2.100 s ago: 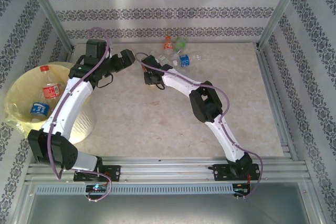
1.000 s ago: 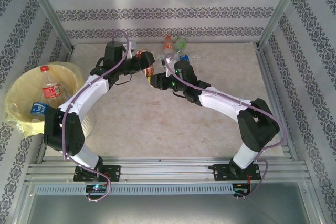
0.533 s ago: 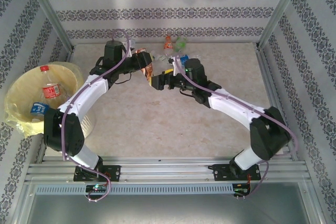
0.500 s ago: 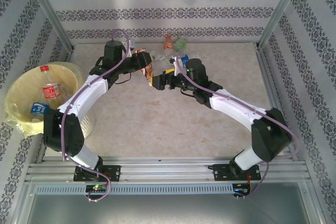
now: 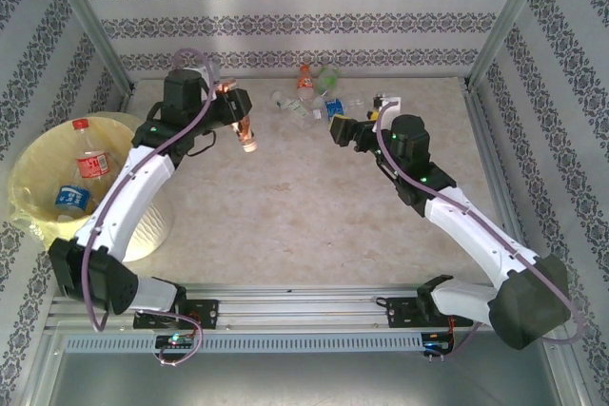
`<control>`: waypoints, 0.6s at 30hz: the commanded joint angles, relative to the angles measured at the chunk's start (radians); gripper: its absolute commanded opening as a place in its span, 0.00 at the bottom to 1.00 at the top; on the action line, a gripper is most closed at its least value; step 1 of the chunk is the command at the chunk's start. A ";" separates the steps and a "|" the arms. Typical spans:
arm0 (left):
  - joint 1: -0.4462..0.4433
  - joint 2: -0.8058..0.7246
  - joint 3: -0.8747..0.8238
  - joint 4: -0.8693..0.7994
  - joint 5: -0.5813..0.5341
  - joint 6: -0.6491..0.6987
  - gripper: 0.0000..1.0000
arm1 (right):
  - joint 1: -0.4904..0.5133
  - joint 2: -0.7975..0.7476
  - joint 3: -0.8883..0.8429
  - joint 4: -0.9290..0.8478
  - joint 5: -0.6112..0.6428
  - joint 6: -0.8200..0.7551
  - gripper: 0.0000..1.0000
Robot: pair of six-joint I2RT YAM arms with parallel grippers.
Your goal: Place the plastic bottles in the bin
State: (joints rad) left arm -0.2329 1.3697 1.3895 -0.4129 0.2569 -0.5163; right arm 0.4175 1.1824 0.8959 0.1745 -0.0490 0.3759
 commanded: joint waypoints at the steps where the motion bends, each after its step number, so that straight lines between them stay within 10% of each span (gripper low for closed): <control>1: 0.017 -0.073 0.072 -0.140 -0.104 0.081 0.49 | -0.025 -0.024 -0.007 -0.044 0.075 0.048 0.98; 18: 0.038 -0.206 0.317 -0.540 -0.825 0.327 0.48 | -0.087 -0.032 -0.041 -0.006 0.133 0.158 0.98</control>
State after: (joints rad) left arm -0.2070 1.1778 1.6772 -0.8467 -0.3676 -0.2749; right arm 0.3420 1.1740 0.8551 0.1501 0.0639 0.5217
